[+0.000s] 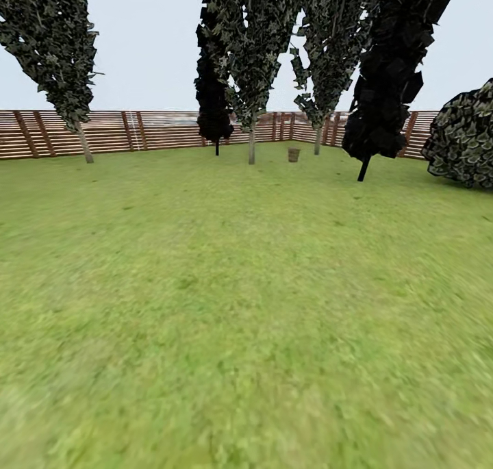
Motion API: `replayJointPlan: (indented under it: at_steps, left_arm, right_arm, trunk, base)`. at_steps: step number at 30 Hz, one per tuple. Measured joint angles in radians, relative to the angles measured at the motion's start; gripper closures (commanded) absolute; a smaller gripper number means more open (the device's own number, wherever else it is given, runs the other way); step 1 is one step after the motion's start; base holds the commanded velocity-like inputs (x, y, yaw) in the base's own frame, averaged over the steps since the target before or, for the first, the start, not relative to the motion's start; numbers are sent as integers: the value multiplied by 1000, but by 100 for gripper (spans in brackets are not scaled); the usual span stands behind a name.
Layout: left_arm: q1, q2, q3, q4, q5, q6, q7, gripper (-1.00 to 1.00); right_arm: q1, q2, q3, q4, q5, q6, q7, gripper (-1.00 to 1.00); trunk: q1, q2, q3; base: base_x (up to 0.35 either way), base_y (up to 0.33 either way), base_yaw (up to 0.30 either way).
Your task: Take the three Easter eggs out of the wicker basket on the lawn in the garden, then place them on the lawn next to a single tree (choose any tree) so that all three eggs are next to the same tree and none are left in the basket.
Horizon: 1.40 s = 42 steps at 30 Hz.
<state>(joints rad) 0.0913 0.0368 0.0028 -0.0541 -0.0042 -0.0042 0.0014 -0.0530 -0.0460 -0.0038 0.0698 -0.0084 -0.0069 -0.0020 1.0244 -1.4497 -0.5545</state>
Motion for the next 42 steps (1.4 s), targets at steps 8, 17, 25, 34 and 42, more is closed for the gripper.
replayJointPlan:
  at_steps: [8, 17, 25, 34, 42]
  left_arm:
    - [0, 0, 0, 0, 0, 0, 0, -100]
    - [0, 0, 0, 0, 0, 0, 0, -100]
    - [0, 0, 0, 0, 0, 0, 0, -100]
    - [0, 0, 0, 1, 0, 0, 0, -100]
    - [0, 0, 0, 0, 0, 0, 0, -100]
  right_arm:
    - [0, 0, 0, 0, 1, 0, 0, -100]
    - [0, 0, -1, 0, 1, 0, 0, -100]
    - [0, 0, 0, 0, 1, 0, 1, -100]
    - [0, 0, 0, 1, 0, 0, 1, -100]
    - [0, 0, 0, 0, 0, 0, 0, -100]
  trunk:
    - [0, 0, 0]
    - [0, 0, 0]
    - [0, 0, 0]
    - [0, 0, 0]
    - [0, 0, 0]
  base:
    - [330, 0, 0]
    - [330, 0, 0]
    - [331, 0, 0]
    - [330, 0, 0]
    - [330, 0, 0]
